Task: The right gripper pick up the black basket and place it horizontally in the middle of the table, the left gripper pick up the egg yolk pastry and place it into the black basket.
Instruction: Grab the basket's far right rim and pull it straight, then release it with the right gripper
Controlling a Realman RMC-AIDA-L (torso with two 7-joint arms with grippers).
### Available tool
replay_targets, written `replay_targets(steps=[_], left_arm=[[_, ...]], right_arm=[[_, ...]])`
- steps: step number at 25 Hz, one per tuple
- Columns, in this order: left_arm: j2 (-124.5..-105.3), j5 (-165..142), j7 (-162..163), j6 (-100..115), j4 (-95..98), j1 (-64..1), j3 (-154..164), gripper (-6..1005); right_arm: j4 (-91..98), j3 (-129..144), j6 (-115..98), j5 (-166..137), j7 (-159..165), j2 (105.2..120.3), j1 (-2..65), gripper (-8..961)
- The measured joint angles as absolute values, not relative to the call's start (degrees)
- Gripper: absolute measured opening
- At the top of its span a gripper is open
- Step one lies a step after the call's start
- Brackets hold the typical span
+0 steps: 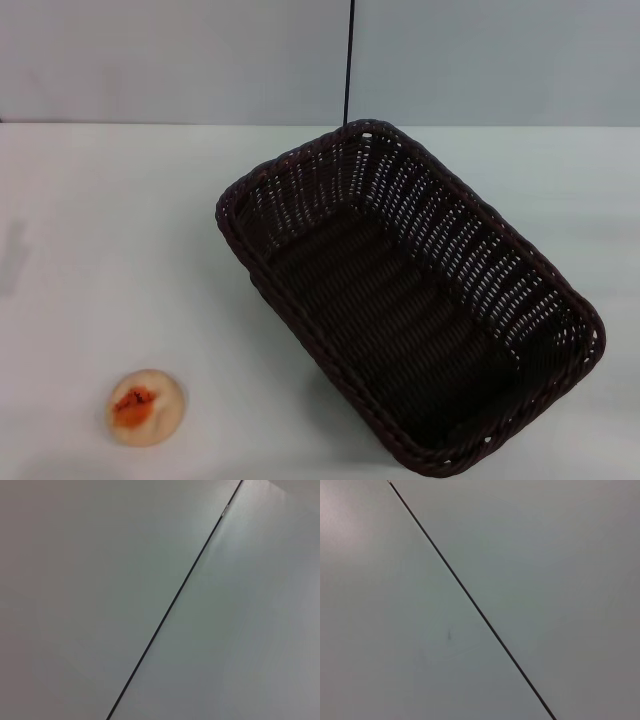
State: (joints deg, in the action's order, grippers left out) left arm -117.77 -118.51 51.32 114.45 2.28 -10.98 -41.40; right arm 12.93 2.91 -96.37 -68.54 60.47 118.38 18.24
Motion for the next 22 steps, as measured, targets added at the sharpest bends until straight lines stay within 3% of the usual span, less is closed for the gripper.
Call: replay_targets(steps=[17, 22], left_arm=[[-117.77, -118.5, 51.3, 114.5, 2.3, -10.7, -42.1, 814], [-117.77, -118.5, 51.3, 114.5, 2.3, -10.7, -42.1, 813]], right_arm=[[19.4, 13.5, -95.9, -69.4, 67.1, 117.81, 18.9, 452], [33.8, 20.0, -96.5, -77.7, 82.6, 117.43, 18.9, 555]])
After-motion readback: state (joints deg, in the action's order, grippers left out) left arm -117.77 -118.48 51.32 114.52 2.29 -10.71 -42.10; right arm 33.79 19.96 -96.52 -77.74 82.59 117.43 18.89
